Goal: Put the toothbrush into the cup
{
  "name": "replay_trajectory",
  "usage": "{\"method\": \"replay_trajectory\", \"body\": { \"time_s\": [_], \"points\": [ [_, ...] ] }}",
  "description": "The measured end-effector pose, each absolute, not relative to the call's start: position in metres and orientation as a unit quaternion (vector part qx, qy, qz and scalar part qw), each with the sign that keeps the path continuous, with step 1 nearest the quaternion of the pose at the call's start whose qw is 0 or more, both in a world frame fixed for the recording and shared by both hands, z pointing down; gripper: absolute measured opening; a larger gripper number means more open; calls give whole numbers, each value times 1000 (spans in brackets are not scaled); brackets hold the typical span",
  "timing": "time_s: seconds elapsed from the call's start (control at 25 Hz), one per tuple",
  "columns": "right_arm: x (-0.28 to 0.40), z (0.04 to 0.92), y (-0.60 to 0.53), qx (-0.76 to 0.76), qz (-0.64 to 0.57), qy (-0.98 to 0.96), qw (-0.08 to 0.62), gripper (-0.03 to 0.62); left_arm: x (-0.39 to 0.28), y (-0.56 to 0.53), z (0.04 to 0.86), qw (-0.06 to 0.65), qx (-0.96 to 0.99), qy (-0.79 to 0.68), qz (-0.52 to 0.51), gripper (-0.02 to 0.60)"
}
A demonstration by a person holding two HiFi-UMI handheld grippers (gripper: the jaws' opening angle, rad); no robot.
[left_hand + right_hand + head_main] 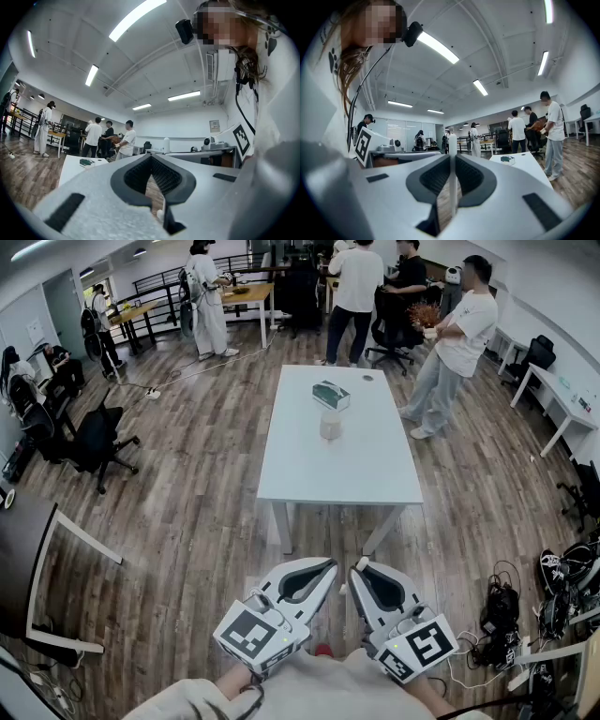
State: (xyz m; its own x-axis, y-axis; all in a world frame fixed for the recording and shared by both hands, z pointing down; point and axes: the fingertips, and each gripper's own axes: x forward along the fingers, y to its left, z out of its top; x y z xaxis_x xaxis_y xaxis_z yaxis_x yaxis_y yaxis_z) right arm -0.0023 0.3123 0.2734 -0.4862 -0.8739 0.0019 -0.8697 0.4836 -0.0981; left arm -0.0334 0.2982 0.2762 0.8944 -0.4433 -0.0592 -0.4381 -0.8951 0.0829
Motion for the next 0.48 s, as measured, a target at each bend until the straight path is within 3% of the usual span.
{"method": "replay_trajectory", "body": {
  "time_s": [0.48],
  "points": [
    [-30, 278, 285, -517, -48, 854, 20, 48, -63, 272, 283, 38, 975, -216, -40, 8]
  ]
}}
